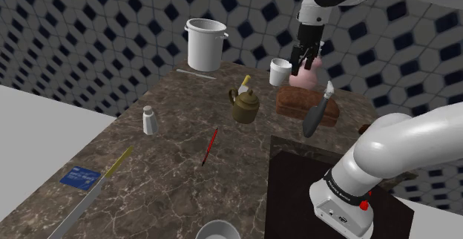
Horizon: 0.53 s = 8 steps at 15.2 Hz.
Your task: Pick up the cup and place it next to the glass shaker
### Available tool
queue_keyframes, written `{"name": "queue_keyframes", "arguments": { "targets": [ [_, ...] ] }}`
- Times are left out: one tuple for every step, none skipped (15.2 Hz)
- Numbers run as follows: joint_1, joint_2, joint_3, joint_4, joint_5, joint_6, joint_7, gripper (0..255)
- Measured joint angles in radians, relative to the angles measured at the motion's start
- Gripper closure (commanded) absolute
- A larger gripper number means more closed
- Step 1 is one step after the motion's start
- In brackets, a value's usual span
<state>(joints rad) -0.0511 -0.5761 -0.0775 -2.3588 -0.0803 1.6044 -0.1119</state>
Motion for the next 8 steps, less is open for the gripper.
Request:
{"name": "queue_keyframes", "arguments": {
  "targets": [
    [-0.004,0.029,-0.009,0.015,-0.009,0.017,-0.012,0],
    [-0.009,0.057,-0.021,0.023,-0.02,0.04,-0.027,0],
    [-0.014,0.091,-0.032,0.034,-0.03,0.066,-0.04,0],
    [-0.017,0.124,-0.041,0.047,-0.036,0.089,-0.051,0],
    [-0.019,0.146,-0.047,0.053,-0.042,0.108,-0.059,0],
    [-0.024,0.182,-0.058,0.073,-0.049,0.128,-0.073,0],
    [-0.027,0.21,-0.065,0.085,-0.054,0.148,-0.082,0],
    [-0.03,0.239,-0.074,0.098,-0.059,0.166,-0.094,0]
  ]
}}
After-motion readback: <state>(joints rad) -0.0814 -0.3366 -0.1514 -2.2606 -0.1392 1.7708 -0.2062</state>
